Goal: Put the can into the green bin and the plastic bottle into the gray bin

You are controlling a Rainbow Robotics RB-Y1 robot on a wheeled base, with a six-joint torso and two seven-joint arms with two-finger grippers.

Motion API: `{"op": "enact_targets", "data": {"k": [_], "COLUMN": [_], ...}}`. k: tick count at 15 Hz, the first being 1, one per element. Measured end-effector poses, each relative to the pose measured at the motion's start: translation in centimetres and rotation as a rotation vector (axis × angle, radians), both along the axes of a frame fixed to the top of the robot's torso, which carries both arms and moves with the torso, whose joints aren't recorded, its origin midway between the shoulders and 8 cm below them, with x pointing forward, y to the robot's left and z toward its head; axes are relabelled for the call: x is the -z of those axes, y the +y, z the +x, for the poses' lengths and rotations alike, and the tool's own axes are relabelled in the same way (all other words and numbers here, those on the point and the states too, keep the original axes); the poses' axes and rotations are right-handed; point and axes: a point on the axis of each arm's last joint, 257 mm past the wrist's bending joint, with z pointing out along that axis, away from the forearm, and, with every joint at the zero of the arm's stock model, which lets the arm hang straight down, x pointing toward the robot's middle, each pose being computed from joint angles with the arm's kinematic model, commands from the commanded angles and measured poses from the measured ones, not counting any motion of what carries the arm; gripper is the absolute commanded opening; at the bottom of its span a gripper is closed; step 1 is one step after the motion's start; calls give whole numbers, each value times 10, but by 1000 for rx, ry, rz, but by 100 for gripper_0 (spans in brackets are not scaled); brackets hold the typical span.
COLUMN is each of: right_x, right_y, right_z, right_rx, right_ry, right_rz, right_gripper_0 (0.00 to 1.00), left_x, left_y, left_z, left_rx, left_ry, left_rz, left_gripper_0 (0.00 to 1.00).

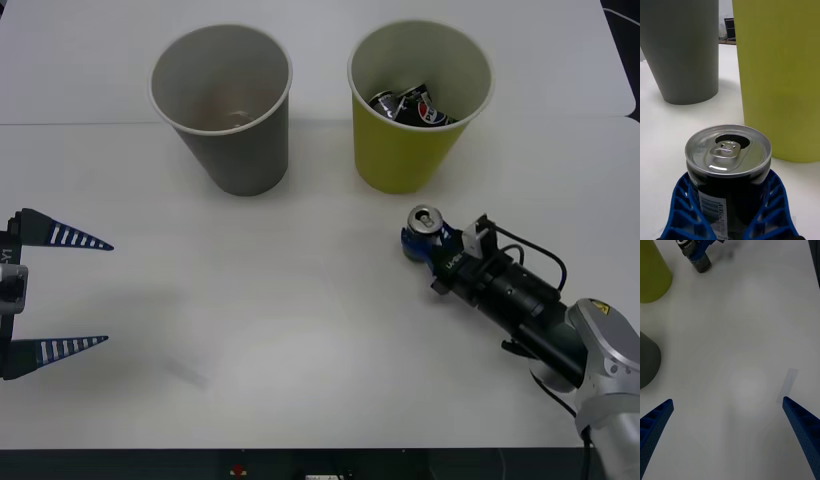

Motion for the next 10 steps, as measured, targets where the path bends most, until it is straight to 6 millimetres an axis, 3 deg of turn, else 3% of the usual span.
{"op": "enact_targets", "data": {"k": [4, 10], "right_x": [-11, -38], "right_y": [-3, -21], "right_z": [-4, -40], "right_rx": [-36, -68], "right_ry": [36, 124], "right_rz": [-13, -68], "right_gripper_0": [0, 0], "left_x": [0, 0], "left_y": [0, 0], "left_z": [0, 0], "left_rx": [0, 0], "left_ry": [0, 0], "left_rz": [0, 0], "left_gripper_0": [100, 100]}}
